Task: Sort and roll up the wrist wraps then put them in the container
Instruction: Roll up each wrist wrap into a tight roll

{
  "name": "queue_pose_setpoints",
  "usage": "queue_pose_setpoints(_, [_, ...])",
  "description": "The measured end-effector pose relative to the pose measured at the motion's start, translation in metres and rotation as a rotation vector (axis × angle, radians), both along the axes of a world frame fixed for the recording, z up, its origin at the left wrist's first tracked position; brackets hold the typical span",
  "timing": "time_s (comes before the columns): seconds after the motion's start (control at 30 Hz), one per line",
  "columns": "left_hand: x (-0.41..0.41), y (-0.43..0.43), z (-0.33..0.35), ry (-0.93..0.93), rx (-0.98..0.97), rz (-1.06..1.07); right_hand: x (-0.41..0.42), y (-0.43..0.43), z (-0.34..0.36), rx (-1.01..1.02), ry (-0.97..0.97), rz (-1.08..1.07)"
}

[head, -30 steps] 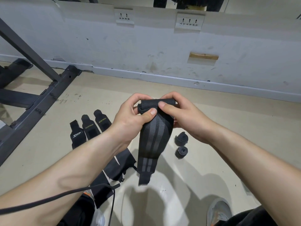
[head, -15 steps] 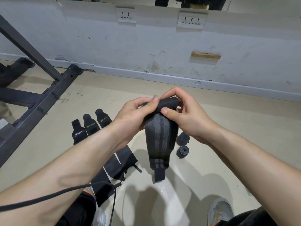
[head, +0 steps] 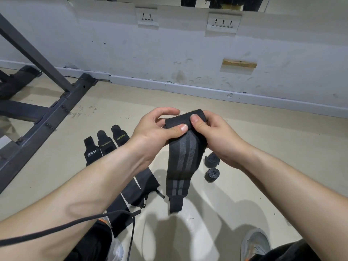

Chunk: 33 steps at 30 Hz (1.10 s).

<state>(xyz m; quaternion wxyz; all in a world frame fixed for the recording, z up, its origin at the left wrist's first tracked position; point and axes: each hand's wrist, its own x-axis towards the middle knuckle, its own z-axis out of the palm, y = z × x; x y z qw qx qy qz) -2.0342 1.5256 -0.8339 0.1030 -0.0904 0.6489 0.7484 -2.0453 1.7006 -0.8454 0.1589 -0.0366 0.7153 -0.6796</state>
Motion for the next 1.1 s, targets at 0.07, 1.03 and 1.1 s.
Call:
queue_pose_setpoints(0.07, [0.000, 0.000, -0.002, -0.035, 0.071, 0.047, 0.000, -0.001, -0.001, -0.068, 0.019, -0.033])
queue_pose_setpoints(1.03, [0.005, 0.012, -0.007, 0.014, -0.034, -0.027, 0.008, -0.001, 0.001, -0.148, 0.051, 0.003])
queue_pose_setpoints(1.1, [0.004, 0.010, -0.007, 0.024, -0.020, -0.008, 0.010, -0.006, -0.002, -0.195, -0.032, -0.060])
